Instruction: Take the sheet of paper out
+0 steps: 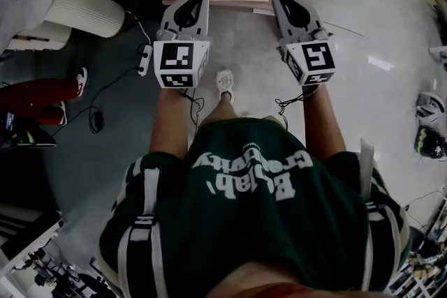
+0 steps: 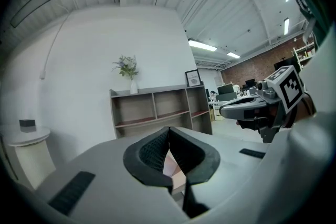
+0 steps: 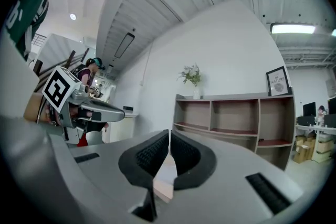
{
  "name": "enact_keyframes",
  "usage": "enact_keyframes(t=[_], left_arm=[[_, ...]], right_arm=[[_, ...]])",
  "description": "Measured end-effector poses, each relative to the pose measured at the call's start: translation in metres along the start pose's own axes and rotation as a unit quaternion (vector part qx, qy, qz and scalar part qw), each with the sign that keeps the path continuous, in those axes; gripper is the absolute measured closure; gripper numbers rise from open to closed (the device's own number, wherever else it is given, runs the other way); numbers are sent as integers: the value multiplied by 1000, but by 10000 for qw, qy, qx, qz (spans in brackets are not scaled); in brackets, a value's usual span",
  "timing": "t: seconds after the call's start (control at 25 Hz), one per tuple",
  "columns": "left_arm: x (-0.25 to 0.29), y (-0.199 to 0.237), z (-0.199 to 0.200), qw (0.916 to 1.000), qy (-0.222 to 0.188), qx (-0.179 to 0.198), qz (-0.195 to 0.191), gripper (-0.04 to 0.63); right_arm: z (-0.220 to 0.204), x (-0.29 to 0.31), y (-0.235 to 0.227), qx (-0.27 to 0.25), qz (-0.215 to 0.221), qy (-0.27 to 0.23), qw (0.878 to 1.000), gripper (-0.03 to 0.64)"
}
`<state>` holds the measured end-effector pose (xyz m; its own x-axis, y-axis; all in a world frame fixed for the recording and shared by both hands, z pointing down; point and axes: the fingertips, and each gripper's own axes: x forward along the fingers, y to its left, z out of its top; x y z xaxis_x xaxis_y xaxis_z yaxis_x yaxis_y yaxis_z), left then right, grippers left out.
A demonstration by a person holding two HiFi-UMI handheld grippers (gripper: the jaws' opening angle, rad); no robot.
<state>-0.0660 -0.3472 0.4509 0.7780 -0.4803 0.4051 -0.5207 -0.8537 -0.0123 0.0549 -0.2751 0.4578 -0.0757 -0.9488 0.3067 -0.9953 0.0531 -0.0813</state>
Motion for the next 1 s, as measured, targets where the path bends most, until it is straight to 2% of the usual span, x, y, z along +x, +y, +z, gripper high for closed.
enact_keyframes(t=[0.28, 0.4, 0.52, 0.64, 1.0], left_arm=[[5, -3, 3, 9999, -36, 7, -125, 577], [9, 11, 11, 9997, -144, 182, -48, 575], [0, 9, 6, 9999, -49, 93, 78, 575], [2, -4, 5, 10000, -39, -16, -51, 575], [10, -14, 7, 9996, -123, 61, -234, 577]], right_arm=[[6, -2, -4, -5, -124, -51, 9999, 581], [10, 13, -3, -20, -88, -222, 9997, 581], [7, 11, 3, 8, 81, -121, 9999, 581], [5, 1, -2, -8, 7, -13, 10000, 581], [3, -9, -12, -21, -193, -24, 9998, 581]])
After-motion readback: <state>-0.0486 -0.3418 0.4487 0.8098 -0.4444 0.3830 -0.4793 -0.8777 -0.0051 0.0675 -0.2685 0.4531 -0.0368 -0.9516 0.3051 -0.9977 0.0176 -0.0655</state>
